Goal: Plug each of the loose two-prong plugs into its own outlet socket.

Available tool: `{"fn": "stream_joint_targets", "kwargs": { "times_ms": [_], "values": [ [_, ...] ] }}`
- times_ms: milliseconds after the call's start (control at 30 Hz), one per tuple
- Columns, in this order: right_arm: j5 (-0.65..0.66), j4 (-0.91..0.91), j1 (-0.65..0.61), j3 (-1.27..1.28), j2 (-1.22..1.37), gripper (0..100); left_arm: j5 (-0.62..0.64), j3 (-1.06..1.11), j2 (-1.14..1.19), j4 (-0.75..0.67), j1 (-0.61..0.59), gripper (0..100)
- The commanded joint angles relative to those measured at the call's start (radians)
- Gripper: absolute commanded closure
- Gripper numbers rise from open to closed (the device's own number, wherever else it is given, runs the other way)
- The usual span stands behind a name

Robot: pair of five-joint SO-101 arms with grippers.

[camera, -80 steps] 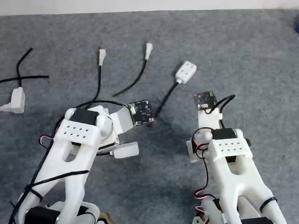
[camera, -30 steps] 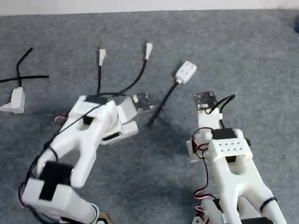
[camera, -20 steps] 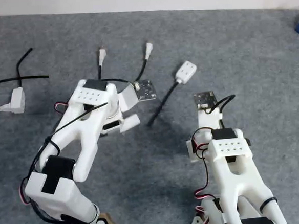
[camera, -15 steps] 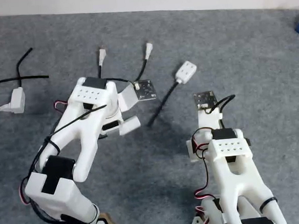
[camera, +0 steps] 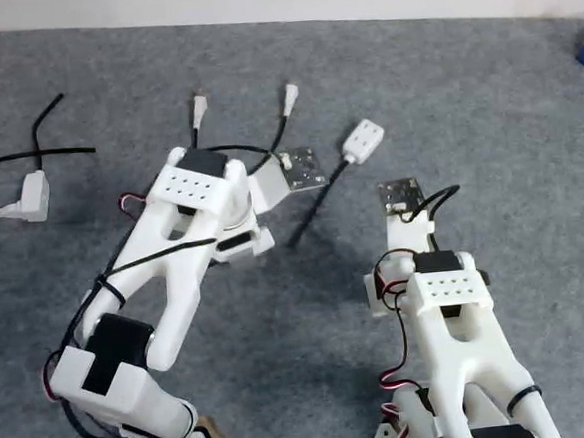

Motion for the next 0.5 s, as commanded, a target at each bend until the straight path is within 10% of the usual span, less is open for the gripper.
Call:
{"fn": "stream_joint_targets", "kwargs": {
  "times_ms": [0,467],
  "values": [
    [0.014,-0.008,-0.007,-0.005,-0.021,43.0,-0.018,-0.041,-0.042,0.006,0.016,75],
    [0.014,-0.007,-0.007,-0.005,-0.021,43.0,-0.055,-0.065,0.084,-0.107,0.008,77]
  ]
}}
